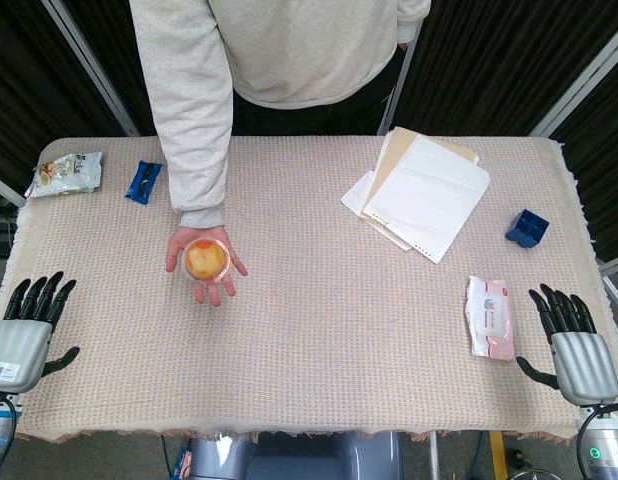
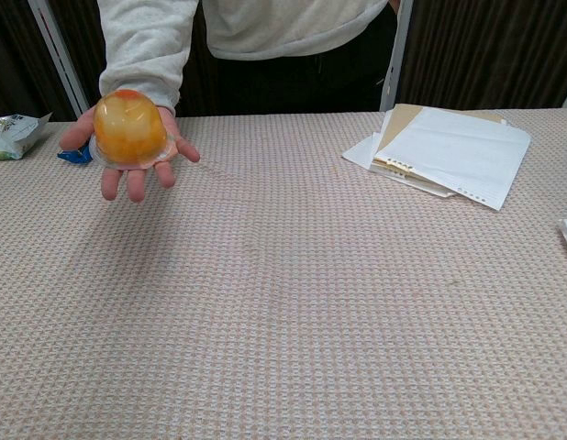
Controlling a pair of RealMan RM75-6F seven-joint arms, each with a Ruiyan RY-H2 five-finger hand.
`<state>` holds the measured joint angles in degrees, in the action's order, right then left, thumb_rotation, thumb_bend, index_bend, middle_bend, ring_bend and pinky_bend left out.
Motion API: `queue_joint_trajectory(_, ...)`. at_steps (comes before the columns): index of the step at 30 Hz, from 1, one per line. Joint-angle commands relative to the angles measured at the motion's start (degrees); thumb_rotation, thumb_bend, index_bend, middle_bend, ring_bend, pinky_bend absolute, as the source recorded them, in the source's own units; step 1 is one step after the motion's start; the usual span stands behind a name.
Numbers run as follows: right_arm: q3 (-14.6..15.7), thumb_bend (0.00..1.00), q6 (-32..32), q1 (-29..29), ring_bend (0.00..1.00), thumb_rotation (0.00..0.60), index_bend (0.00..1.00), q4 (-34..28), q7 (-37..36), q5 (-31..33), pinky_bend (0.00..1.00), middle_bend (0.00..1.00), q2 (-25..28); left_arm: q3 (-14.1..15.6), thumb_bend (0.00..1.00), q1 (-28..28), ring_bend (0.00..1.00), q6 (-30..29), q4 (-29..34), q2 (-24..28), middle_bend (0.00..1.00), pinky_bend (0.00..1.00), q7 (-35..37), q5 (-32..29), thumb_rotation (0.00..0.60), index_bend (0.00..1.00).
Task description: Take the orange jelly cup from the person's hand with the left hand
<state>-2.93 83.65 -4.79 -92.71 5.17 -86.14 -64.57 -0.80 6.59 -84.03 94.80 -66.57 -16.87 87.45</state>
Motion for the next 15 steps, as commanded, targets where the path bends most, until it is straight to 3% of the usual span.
queue_joint_trajectory(1,0.0,0.12,0.0,0.0,0.00,0.600,0.03,0.0,0.0,0.0,0.00,0.00,0.0,0.0,0.19,0.0,0.00,0.0,0.0,0.0,0.00,0.00,0.0,0.0,0.600,0.00)
queue_joint_trajectory(15,0.0,0.12,-0.3,-0.1,0.00,0.600,0.03,-0.1,0.0,0.1,0.00,0.00,-0.1,0.0,0.19,0.1,0.00,0.1,-0.1,0.1,0.00,0.00,0.3,0.1,0.600,0.00)
